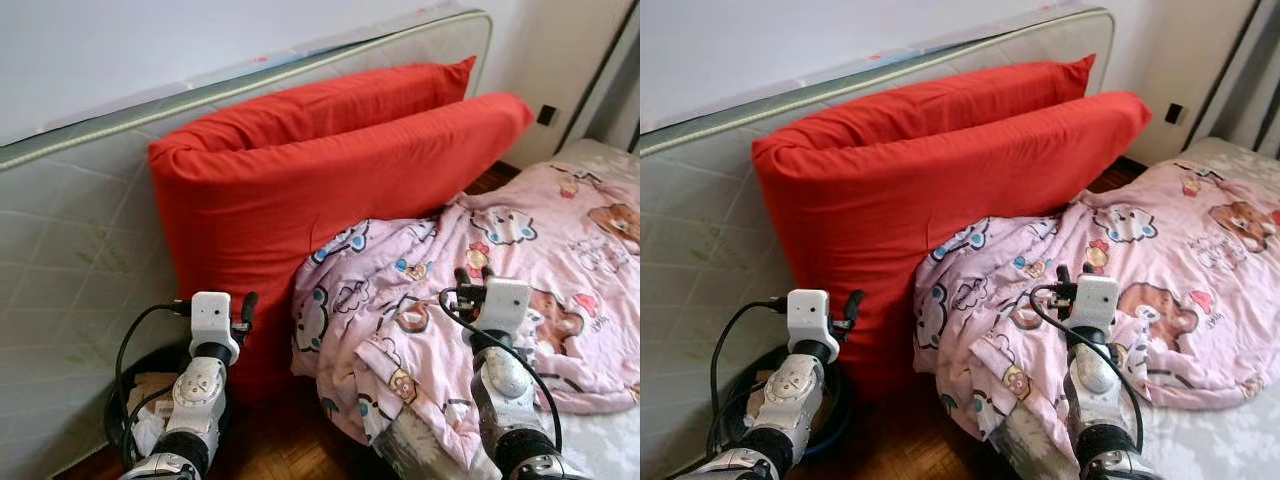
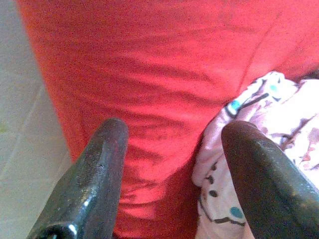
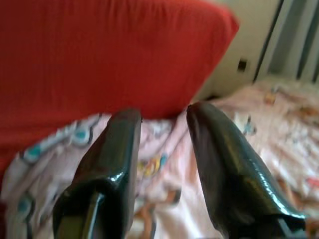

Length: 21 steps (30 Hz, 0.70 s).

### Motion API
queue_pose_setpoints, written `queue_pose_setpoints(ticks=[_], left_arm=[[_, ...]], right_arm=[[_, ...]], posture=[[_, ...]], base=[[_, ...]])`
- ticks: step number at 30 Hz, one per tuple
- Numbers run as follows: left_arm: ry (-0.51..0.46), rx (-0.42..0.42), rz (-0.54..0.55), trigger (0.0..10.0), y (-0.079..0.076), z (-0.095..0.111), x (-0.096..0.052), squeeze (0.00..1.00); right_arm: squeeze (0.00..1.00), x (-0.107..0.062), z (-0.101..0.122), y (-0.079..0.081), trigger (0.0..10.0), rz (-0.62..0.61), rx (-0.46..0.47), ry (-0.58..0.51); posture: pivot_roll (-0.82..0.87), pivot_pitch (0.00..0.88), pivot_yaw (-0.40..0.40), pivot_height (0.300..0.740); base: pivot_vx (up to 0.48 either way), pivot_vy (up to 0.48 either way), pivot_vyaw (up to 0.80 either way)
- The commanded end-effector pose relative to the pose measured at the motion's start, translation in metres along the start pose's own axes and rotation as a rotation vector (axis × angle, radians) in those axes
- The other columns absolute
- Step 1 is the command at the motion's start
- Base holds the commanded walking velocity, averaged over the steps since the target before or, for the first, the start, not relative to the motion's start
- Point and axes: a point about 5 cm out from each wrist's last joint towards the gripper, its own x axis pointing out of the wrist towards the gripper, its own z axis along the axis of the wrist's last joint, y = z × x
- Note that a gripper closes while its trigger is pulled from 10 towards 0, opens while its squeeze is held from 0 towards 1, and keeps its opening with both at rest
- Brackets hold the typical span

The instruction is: Clean up the room

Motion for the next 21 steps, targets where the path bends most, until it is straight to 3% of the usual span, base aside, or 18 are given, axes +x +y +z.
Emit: queue_pose_setpoints(ticks=[1, 6, 14, 17, 18, 19, 20, 21], left_arm=[[-0.007, 0.008, 0.008, 10.0, 0.002, -0.001, -0.002, 0.00], [-0.006, 0.007, 0.009, 10.0, 0.002, -0.002, -0.003, 0.00], [0.020, 0.011, 0.026, 10.0, 0.007, -0.007, -0.006, 0.00], [0.082, 0.005, 0.010, 10.0, 0.007, -0.015, -0.009, 0.00], [0.170, -0.026, -0.015, 10.0, 0.004, -0.029, -0.015, 0.00], [0.170, -0.026, -0.015, 10.0, 0.004, -0.029, -0.015, 0.00], [0.249, -0.065, 0.001, 10.0, 0.005, -0.041, -0.023, 0.00], [0.249, -0.065, 0.001, 10.0, 0.005, -0.041, -0.023, 0.00]], right_arm=[[0.00, 0.000, -0.002, 0.003, 10.0, 0.002, 0.008, 0.013], [0.00, -0.002, -0.002, -0.002, 10.0, -0.013, 0.000, 0.002], [0.00, -0.023, -0.024, -0.020, 10.0, -0.053, -0.018, 0.074], [0.00, -0.031, -0.037, -0.019, 10.0, -0.039, 0.000, 0.157], [0.00, -0.041, -0.057, -0.014, 10.0, 0.008, 0.010, 0.316], [0.00, -0.041, -0.057, -0.014, 10.0, 0.008, 0.010, 0.316], [0.00, -0.055, -0.075, -0.011, 10.0, 0.045, -0.001, 0.453], [0.00, -0.055, -0.075, -0.011, 10.0, 0.045, -0.001, 0.453]], posture=[[0.04, 0.000, 0.025, 0.740], [0.04, 0.000, 0.018, 0.740], [0.05, 0.000, 0.020, 0.740], [0.04, 0.000, 0.026, 0.740], [0.04, 0.000, 0.024, 0.740], [0.04, 0.000, 0.024, 0.740], [0.05, 0.000, 0.021, 0.740], [0.05, 0.000, 0.021, 0.740]], base=[[0.000, 0.000, 0.00], [0.000, 0.000, 0.00], [0.000, 0.000, 0.00], [0.000, 0.000, 0.00], [0.000, 0.000, 0.00], [0.000, 0.000, 0.00], [0.000, 0.000, 0.00], [0.000, 0.000, 0.00]])
